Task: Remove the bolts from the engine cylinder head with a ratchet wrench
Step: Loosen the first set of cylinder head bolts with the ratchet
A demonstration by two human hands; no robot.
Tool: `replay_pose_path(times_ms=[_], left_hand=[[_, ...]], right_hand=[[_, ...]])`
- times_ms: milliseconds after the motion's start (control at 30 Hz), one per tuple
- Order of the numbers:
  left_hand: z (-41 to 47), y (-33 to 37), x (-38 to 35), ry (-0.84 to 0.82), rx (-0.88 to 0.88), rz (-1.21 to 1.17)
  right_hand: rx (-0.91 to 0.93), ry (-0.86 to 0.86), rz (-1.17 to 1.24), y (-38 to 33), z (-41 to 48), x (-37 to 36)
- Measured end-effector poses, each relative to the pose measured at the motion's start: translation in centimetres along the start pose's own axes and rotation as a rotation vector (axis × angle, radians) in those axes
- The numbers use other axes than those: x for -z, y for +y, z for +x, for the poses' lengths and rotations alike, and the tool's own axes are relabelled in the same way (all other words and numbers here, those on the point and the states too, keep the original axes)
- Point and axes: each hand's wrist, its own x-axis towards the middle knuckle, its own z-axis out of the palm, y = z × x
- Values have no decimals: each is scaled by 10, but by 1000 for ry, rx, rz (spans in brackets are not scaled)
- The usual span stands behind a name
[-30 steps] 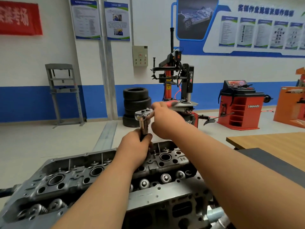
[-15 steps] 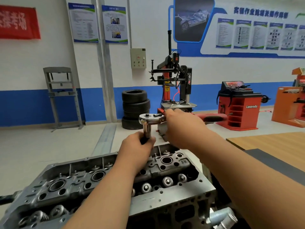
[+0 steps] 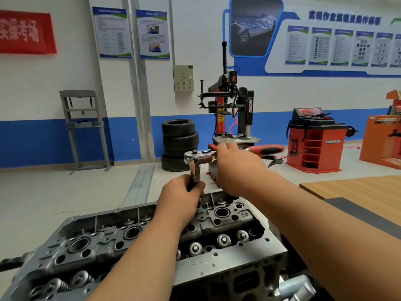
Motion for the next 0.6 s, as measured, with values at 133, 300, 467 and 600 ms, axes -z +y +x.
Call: replay_pose_path(times_ms=[133,300,467,600], left_hand=[[-1,-2,-2,3,-17,1],[0,-4,-2,20,-39,35],[1,-1,0,83,-52,87],[1,-1,4,119,-44,101]], right_hand=[[77,61,-27,-2,-60,25],[102,71,-21,-6,-64,26],[65,32,105,10,10,-2],[248,-36,332,-11,56,-17]])
